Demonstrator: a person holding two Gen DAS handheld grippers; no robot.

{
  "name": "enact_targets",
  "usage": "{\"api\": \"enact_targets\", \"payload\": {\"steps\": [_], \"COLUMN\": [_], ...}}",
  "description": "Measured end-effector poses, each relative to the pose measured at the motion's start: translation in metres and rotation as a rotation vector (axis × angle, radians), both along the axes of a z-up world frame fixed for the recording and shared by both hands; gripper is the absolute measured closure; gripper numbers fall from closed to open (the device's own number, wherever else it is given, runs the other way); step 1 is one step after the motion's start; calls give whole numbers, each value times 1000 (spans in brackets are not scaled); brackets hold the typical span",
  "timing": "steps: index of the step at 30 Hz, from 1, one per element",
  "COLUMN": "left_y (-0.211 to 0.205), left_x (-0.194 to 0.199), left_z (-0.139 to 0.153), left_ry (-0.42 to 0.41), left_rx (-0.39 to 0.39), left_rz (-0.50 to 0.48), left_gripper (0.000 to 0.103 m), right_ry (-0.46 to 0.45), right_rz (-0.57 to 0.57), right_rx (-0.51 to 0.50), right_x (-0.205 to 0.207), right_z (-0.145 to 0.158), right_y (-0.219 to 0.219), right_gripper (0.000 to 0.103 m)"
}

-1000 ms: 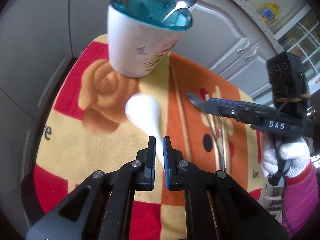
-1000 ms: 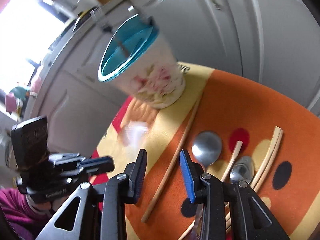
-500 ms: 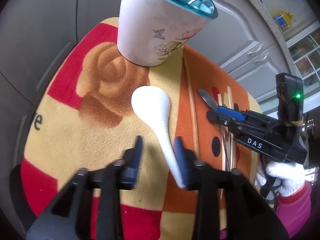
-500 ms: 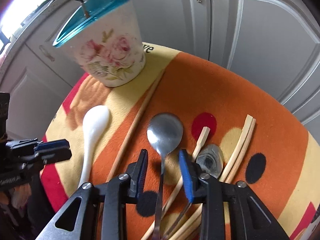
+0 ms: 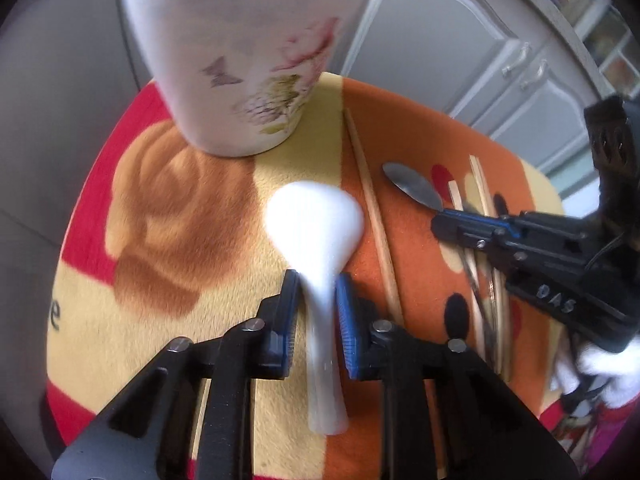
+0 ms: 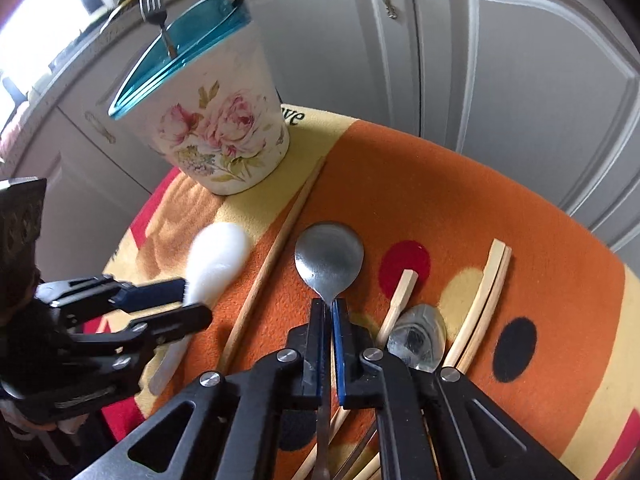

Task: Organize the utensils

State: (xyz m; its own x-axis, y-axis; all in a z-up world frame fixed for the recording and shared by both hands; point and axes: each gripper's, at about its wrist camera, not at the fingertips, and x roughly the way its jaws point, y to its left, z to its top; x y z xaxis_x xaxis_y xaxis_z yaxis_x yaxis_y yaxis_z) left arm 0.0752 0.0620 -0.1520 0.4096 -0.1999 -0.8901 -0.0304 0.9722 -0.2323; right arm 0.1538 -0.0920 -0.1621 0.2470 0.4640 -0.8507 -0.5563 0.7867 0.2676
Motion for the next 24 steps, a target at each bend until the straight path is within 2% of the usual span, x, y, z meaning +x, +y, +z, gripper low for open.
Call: {"api": "enact_targets", "payload": {"steps": [5,10,24], "left_y": [10,22,49], "left_x": [-3,-22,-40], "left_z": [1,15,94], "left_ry": [20,7,-182], "left_rx": [-69,-115,-203], "left_rz": [12,30,63], "left_gripper": [87,87,87], "right_ry": [27,14,-54], "right_rz": [-37,-52,-56], "right_rx": [81,148,223], "right_x": [-1,-12,-41], "right_z": [4,27,68], "right_y": [-16,-30,-37], "right_gripper": [100,100,101]}}
